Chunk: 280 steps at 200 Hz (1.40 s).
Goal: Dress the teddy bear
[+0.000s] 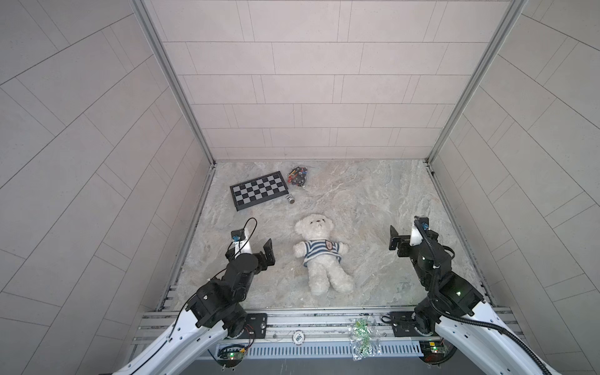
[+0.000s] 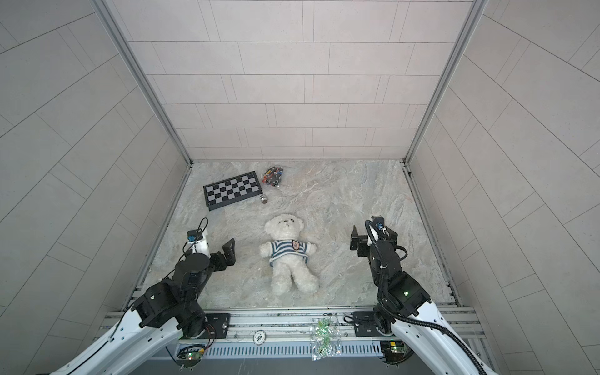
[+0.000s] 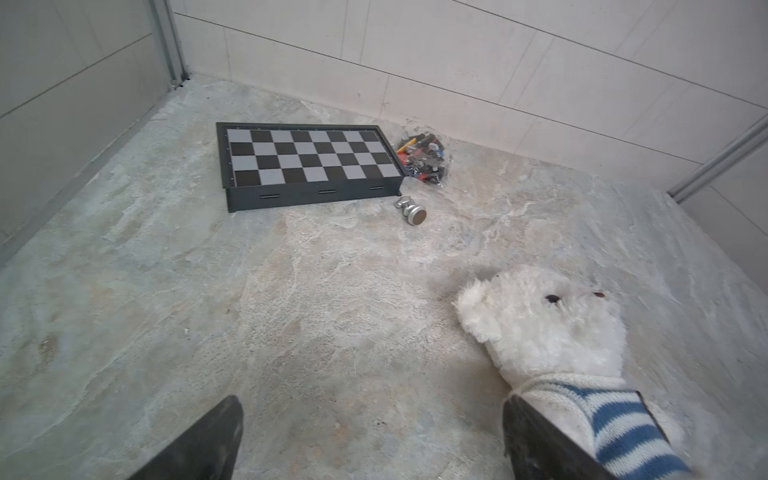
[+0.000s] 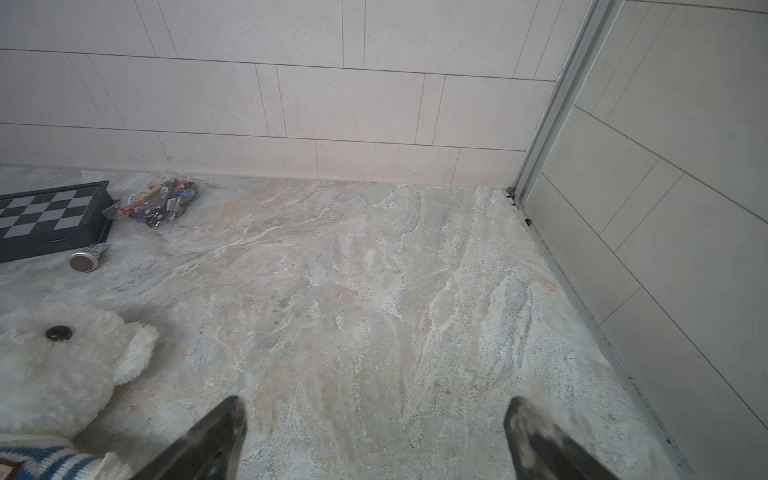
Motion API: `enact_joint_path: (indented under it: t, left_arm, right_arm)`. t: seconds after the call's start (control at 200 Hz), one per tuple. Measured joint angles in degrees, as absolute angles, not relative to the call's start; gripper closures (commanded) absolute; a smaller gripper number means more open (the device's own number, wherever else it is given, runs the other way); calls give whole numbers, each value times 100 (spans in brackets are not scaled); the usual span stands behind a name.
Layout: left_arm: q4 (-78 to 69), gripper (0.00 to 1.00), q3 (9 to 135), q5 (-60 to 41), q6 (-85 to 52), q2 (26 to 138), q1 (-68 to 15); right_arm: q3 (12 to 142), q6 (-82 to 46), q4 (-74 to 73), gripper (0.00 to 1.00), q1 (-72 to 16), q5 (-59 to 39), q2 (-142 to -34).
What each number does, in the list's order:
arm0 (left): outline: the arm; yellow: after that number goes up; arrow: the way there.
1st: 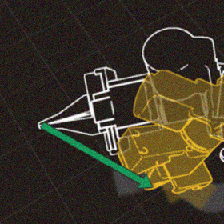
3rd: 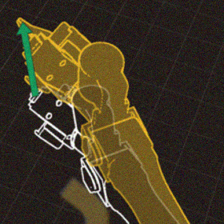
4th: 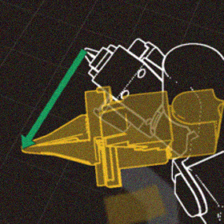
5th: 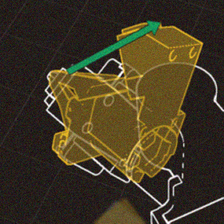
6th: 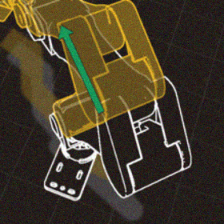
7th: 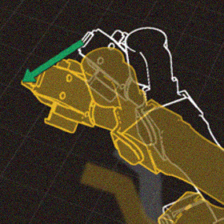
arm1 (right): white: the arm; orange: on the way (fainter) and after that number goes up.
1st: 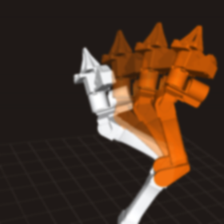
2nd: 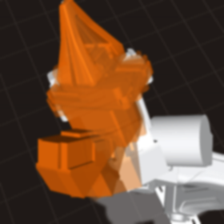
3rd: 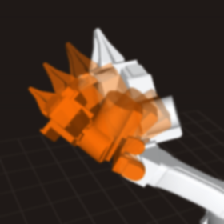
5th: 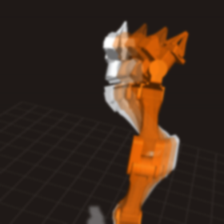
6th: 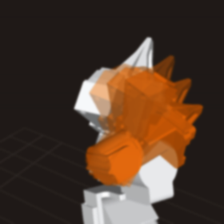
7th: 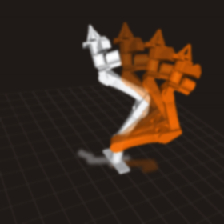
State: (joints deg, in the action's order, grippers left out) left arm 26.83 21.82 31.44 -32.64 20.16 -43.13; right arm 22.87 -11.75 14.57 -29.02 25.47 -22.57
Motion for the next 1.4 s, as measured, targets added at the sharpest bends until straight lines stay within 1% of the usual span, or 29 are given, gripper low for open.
enact_joint_path:
  t: [0.16,0.28,0.466,0.676,0.756,0.916,1.196,1.402]
  left_arm:
    - [2683,0,2231,3612,-3122,2556,-4313]
    - [2418,0,2255,3997,-2644,2777,-4313]
    - [1179,0,2145,4532,-1500,2882,-4241]
    - [-67,0,1590,4814,-596,3356,-3701]
    - [-469,0,1245,4727,-438,3461,-3345]
    - [-1194,0,672,4237,-257,3653,-2635]
    - [-2239,0,620,3406,-78,4222,-1925]
    - [-2884,0,622,2985,-25,4794,-1581]
  right_arm:
    - [2071,-926,1409,0,-2641,2565,-2012]
    - [1846,-805,1323,0,-2493,2681,-1745]
    - [1321,-668,1055,0,-2432,2891,-1199]
    - [934,-469,663,0,-2327,3111,-1308]
    - [814,-449,432,0,-2217,3129,-1527]
    - [766,-460,38,0,-1848,3028,-2165]
    - [515,-609,-1048,1,-1284,2711,-3175]
    - [506,-633,-1831,1,-1129,2545,-3800]
